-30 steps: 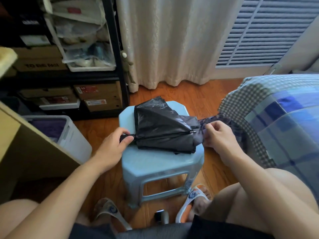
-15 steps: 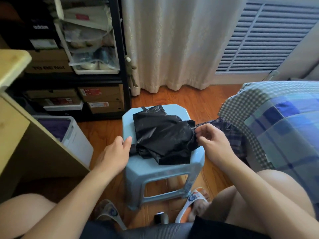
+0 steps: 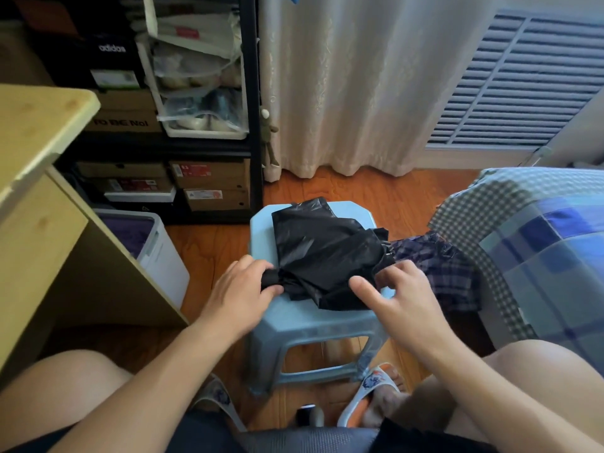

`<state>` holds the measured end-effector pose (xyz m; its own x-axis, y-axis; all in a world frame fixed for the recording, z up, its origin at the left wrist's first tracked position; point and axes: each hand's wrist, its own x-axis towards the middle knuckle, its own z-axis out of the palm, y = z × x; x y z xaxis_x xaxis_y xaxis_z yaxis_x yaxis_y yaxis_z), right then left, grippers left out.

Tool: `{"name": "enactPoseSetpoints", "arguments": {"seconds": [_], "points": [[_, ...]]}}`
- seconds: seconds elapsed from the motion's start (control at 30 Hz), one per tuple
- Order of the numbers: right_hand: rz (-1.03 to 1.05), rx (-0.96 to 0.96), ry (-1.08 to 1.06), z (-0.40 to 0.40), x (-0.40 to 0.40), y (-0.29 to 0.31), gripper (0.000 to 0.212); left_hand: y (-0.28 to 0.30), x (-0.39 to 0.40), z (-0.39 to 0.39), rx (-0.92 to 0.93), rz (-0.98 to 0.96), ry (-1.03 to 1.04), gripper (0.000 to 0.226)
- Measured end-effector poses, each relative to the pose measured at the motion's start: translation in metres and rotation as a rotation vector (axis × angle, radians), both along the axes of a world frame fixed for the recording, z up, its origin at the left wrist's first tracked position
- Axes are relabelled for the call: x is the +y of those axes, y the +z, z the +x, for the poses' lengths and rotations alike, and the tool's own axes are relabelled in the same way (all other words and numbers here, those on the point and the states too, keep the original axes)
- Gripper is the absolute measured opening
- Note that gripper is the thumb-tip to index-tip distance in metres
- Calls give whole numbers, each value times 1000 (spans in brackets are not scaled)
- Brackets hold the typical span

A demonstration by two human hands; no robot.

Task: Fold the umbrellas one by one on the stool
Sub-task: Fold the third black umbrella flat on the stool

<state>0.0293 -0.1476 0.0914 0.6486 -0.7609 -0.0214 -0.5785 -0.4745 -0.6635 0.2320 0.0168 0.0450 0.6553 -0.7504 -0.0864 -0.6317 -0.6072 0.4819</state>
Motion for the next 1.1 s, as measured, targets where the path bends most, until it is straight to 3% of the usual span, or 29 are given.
{"name": "enactPoseSetpoints", "arguments": {"seconds": [0.1,0.23,0.3,0.37,0.43,0.53,0.63,0.87,1.1], "points": [[-25,-33,-33,15,16,2,46,2,-1,0,-62,3,-17,35],[35,-398,47,30,18,47,38,5,-5,0,-101,17,1,32],[177,-484,101,39,15,72,25,6,-5,-1,-108,48,11,33],[322,-458,90,47,1,81,12,5,-6,-2,-133,63,16,38],[275,-427,30,54,-16,85,26,7,-9,-6,-125,-94,21,36],[272,-479,84,58,-30,92,33,19,-15,-20,142,-505,65,17],[238,-430,119,64,-37,95,18,29,-22,-33,364,-657,98,16],[220,-397,118,67,-39,93,9,28,-34,-38,362,-597,172,27],[253,-404,98,65,-39,94,18,33,-31,-43,380,-652,64,49]]}}
